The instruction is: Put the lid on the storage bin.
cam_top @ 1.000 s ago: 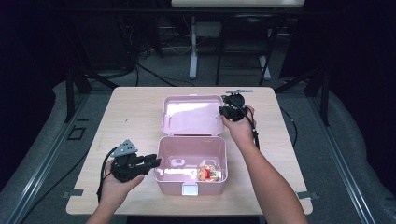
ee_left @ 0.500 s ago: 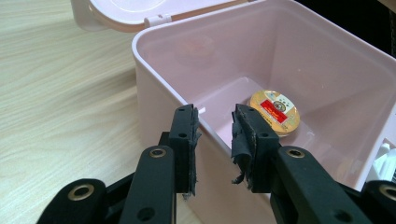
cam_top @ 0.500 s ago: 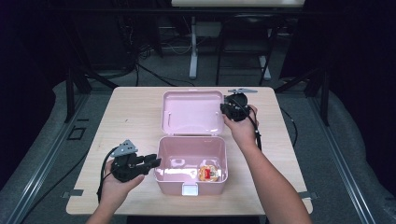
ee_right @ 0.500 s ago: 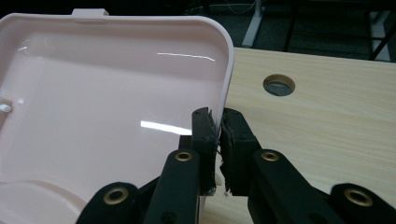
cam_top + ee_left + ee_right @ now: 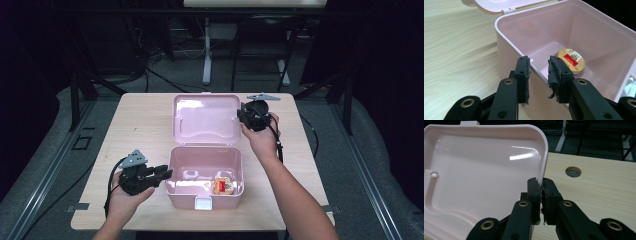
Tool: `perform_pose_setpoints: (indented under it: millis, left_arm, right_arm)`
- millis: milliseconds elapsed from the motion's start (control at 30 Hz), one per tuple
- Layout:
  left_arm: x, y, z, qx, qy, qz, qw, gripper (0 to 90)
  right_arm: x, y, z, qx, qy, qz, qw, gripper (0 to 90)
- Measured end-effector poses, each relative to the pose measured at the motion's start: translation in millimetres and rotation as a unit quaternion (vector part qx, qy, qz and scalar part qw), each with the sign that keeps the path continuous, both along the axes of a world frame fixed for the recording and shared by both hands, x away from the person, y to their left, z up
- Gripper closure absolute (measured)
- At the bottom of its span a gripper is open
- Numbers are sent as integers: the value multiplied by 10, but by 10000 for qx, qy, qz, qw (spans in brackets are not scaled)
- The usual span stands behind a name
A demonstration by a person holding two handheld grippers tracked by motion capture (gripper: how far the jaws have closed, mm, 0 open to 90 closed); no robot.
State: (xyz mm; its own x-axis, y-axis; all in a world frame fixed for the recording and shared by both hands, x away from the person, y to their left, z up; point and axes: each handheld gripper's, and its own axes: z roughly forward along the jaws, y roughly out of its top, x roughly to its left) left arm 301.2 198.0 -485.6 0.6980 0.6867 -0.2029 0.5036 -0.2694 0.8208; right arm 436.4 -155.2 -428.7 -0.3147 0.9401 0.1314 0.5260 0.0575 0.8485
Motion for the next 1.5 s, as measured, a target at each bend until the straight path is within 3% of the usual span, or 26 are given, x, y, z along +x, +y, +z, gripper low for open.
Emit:
perform_pose_setpoints:
  millis: [767, 1033, 1233, 1500]
  left_arm:
    - [-4, -6, -7, -28, -11, 51, 10000, 693]
    - [-3, -8, -4, -2, -7, 57, 10000, 689]
    - [-5, -10, -2, -5, 4, 73, 10000, 689]
    - [17, -9, 3, -18, 19, 127, 9999, 678]
  right_arm:
    - [-343, -23, 151, -69, -606, 212, 9979, 863]
    - [-451, -33, 195, -12, -674, 270, 9974, 870]
    - [-535, -32, 199, -103, -835, 291, 9960, 870]
    - [-531, -19, 177, -79, -904, 233, 9956, 871]
